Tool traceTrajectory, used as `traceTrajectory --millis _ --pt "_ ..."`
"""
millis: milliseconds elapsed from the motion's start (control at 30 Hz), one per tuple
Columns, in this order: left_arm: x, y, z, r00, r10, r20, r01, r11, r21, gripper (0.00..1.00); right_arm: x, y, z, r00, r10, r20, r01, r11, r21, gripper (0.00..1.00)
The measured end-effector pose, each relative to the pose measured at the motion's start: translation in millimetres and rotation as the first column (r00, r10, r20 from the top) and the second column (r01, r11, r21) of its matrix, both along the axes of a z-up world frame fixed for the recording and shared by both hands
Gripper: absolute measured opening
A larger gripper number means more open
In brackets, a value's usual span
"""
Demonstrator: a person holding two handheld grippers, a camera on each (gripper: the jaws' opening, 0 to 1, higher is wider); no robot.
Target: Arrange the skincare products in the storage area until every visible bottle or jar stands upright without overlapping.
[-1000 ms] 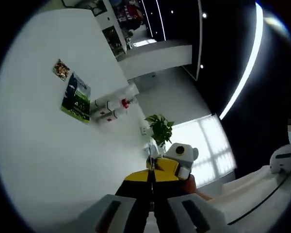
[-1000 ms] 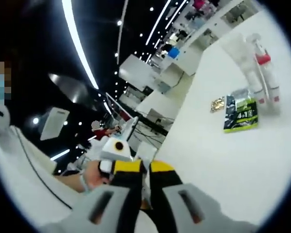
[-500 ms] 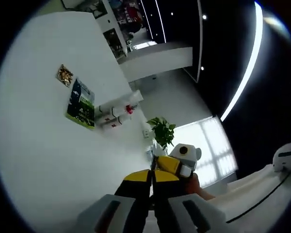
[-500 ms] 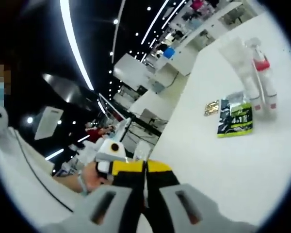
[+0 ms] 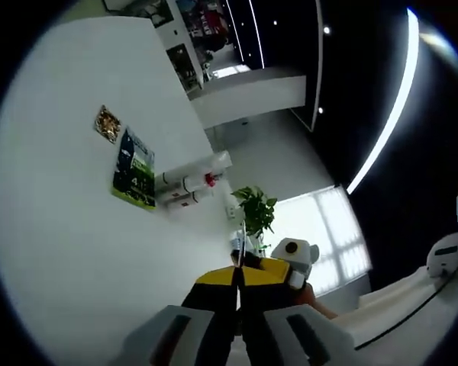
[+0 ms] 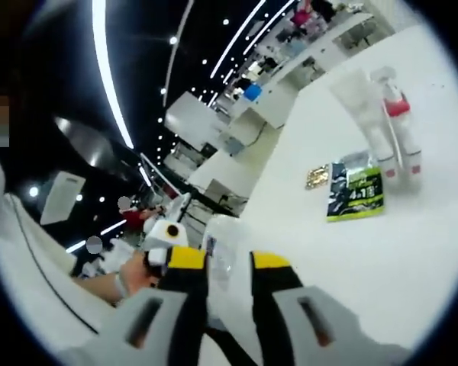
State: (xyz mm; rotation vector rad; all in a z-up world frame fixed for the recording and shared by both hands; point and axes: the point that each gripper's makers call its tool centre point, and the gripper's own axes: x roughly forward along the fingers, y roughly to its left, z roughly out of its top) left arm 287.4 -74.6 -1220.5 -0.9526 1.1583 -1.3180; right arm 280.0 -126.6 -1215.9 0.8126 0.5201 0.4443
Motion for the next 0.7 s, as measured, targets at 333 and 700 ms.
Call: traceTrajectory --millis 333,700 --pt "34.6 -2 -16.4 1.000 0.018 0.013 -0.019 0.999 0.035 0.00 -11 -16 -8.6 0.997 -0.074 -0.023 0.072 0.993 -0.096 0.25" --pt "82.5 -7 -51.4 0.997 0.078 0.014 -0.079 0.991 0.108 0.00 -23 -33 -17.4 0.989 -0.142 -0.041 0.127 0.958 -0.257 0.39"
